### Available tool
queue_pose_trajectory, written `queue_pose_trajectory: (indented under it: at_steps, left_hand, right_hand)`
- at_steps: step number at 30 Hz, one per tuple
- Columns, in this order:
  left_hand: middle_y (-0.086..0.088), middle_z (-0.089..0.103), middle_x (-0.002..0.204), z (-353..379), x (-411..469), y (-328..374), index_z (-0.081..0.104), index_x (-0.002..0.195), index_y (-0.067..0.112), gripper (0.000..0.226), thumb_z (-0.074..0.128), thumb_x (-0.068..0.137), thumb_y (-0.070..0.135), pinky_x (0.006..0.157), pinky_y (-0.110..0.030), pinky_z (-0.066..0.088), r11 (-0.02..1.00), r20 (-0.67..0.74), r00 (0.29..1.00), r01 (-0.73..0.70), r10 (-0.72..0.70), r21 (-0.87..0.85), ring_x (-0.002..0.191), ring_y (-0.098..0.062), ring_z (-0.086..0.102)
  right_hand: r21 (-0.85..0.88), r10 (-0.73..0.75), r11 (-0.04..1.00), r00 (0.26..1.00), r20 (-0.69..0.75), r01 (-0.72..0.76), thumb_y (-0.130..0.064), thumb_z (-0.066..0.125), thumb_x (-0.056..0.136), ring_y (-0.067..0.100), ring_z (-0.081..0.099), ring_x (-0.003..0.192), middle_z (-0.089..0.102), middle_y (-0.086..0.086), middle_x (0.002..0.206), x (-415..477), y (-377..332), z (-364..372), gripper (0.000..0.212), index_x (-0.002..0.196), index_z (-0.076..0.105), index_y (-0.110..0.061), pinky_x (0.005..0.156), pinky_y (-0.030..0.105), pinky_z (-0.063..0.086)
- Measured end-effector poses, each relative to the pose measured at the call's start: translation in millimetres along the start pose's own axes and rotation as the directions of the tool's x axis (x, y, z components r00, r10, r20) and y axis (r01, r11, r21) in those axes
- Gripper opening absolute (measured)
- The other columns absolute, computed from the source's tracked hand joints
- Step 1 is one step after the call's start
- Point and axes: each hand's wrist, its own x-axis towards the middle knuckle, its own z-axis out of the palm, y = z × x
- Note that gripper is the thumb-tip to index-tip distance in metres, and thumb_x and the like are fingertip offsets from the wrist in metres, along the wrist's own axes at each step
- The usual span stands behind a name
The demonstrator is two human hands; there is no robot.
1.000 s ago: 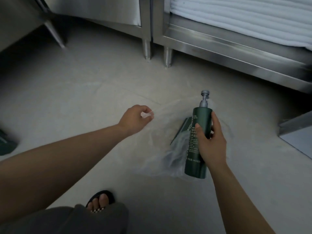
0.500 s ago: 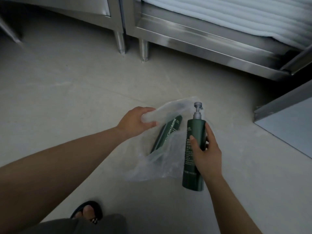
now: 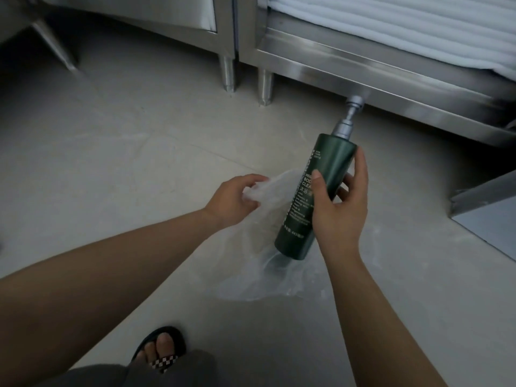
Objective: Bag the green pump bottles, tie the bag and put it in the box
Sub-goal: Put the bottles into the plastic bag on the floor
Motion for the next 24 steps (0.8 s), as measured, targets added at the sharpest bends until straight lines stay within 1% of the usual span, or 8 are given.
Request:
queue_pose_trajectory:
  at_steps: [4, 7, 9, 11, 14, 17, 20, 24]
  left_hand:
    - [-0.002, 0.062, 0.118, -3.1, -0.5, -11.3, 0.058, 0.118, 0.026, 0.044, 0.069, 0.078, 0.01, 0.086, -0.029, 0.046, 1.0, 0.012, 1.0, 0.027, -0.027, -0.006, 0.099, -0.017, 0.057]
    - [0.001, 0.06, 0.114, -4.3, 0.1, -11.7, 0.058, 0.116, 0.027, 0.04, 0.069, 0.08, 0.014, 0.083, -0.036, 0.052, 0.998, 0.01, 0.999, 0.053, -0.053, -0.036, 0.088, -0.016, 0.056]
    - [0.002, 0.06, 0.112, -4.1, 1.2, -12.5, 0.059, 0.115, 0.027, 0.038, 0.068, 0.081, 0.013, 0.08, -0.033, 0.05, 0.998, 0.001, 0.999, 0.046, -0.046, -0.037, 0.084, -0.014, 0.054]
    - [-0.001, 0.061, 0.113, -4.2, 2.6, -14.5, 0.059, 0.114, 0.029, 0.039, 0.067, 0.08, 0.01, 0.078, -0.026, 0.044, 0.999, -0.001, 0.999, 0.044, -0.044, -0.03, 0.082, -0.013, 0.053]
    - [-0.001, 0.061, 0.112, -1.7, 4.6, -15.6, 0.059, 0.114, 0.029, 0.04, 0.064, 0.08, 0.007, 0.074, -0.023, 0.041, 0.998, 0.0, 0.998, 0.06, -0.06, -0.02, 0.08, -0.014, 0.053]
    - [0.001, 0.057, 0.109, 1.8, 5.5, -13.0, 0.058, 0.115, 0.029, 0.04, 0.062, 0.082, 0.007, 0.068, -0.021, 0.042, 0.996, 0.001, 0.996, 0.084, -0.084, -0.026, 0.075, -0.014, 0.054]
    - [0.0, 0.057, 0.109, 5.6, 6.2, -10.0, 0.058, 0.116, 0.03, 0.04, 0.065, 0.082, 0.012, 0.066, -0.012, 0.04, 0.998, 0.032, 0.998, 0.058, -0.057, -0.034, 0.07, -0.009, 0.052]
    - [0.001, 0.056, 0.109, 10.6, 4.9, -1.6, 0.058, 0.118, 0.03, 0.039, 0.07, 0.081, 0.025, 0.072, -0.007, 0.036, 0.999, 0.059, 0.998, 0.019, -0.016, -0.05, 0.079, -0.003, 0.051]
  right_hand:
    - [0.063, 0.002, 0.998, 0.999, -0.053, 0.001, -0.029, 0.065, 0.086, 0.004, 0.059, 0.103, 0.053, -0.007, 0.126, 2.4, 0.5, 12.7, 0.072, 0.143, 0.024, -0.043, 0.087, 0.025, 0.052]
    - [-0.021, 0.044, 0.999, 0.999, -0.002, -0.044, -0.03, 0.064, 0.086, 0.014, 0.057, 0.114, 0.052, -0.004, 0.134, -2.0, 18.7, 18.5, 0.072, 0.142, 0.022, -0.045, 0.096, 0.042, 0.051]
    - [-0.108, 0.104, 0.99, 0.992, 0.072, -0.096, -0.031, 0.063, 0.087, 0.018, 0.055, 0.119, 0.049, -0.002, 0.139, -10.8, 38.5, 15.4, 0.072, 0.143, 0.02, -0.044, 0.098, 0.048, 0.048]
    - [-0.19, 0.132, 0.976, 0.985, 0.112, -0.109, -0.033, 0.062, 0.087, 0.019, 0.056, 0.114, 0.052, -0.003, 0.133, -21.3, 56.3, 6.3, 0.07, 0.144, 0.022, -0.043, 0.096, 0.047, 0.049]
    - [-0.333, 0.134, 0.938, 0.986, 0.103, -0.093, -0.035, 0.061, 0.088, 0.015, 0.056, 0.103, 0.05, -0.007, 0.117, -32.3, 75.5, -13.0, 0.068, 0.143, 0.023, -0.044, 0.093, 0.04, 0.05]
    - [-0.446, 0.155, 0.888, 0.986, 0.067, -0.109, -0.036, 0.06, 0.088, 0.018, 0.055, 0.1, 0.054, 0.001, 0.121, -35.7, 89.0, -31.1, 0.07, 0.145, 0.02, -0.042, 0.088, 0.036, 0.049]
    - [-0.484, 0.185, 0.863, 0.982, 0.032, -0.147, -0.035, 0.059, 0.088, 0.018, 0.054, 0.091, 0.055, 0.006, 0.12, -33.1, 96.3, -44.4, 0.071, 0.145, 0.018, -0.041, 0.082, 0.034, 0.048]
    - [-0.471, 0.174, 0.869, 0.985, 0.007, -0.15, -0.033, 0.06, 0.089, 0.016, 0.05, 0.084, 0.056, 0.007, 0.118, -25.8, 93.3, -49.1, 0.069, 0.145, 0.021, -0.04, 0.076, 0.028, 0.043]
